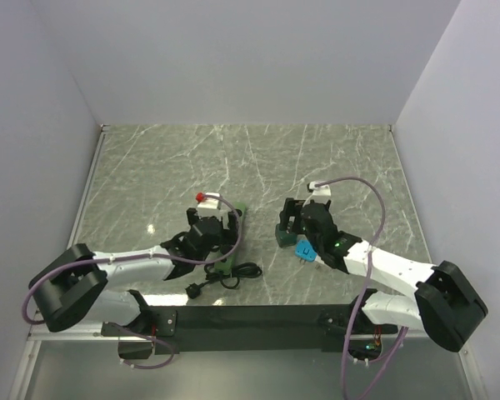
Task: Insert the plug
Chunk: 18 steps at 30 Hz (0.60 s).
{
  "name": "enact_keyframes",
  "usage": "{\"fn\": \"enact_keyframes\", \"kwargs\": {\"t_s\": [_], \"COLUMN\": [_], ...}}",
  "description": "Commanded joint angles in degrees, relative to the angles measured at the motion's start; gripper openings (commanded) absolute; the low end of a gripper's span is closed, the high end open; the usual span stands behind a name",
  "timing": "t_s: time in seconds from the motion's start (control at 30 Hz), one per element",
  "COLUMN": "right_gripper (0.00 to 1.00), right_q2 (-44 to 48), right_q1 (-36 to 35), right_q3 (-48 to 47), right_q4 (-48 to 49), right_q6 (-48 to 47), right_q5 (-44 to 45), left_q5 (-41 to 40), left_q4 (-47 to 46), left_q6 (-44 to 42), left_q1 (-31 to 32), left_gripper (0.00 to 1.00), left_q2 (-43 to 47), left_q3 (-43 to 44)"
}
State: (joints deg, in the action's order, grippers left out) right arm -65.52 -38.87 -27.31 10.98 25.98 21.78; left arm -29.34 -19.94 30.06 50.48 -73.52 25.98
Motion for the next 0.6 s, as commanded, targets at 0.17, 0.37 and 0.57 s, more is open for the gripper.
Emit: {"fn": "enact_keyframes", "kwargs": {"t_s": [0.17, 0.37, 0.57], "right_gripper": [0.89, 0.89, 0.89], "right_q2": [-4.18, -5.94, -10.24], "right_q1": [-2.44, -4.28, -7.27], "right_q3": [-1.6, -1.43, -2.92], "right_q4": [1.41, 1.06, 0.1], "right_q6": [0.13, 0.39, 0.04], "right_q5": [1.6, 2.47, 5.54], "left_q5": [-2.73, -4.67, -2.74], "left_q4": [4.2, 5.88, 2.81], "left_q6": [2.98, 4.04, 3.34], "left_q1": [2.08, 2.78, 2.87], "left_gripper": [0.99, 0.99, 0.99], "left_q2": [-6.37, -11.12, -12.88], "left_q3": [6.45, 8.56, 8.21]}}
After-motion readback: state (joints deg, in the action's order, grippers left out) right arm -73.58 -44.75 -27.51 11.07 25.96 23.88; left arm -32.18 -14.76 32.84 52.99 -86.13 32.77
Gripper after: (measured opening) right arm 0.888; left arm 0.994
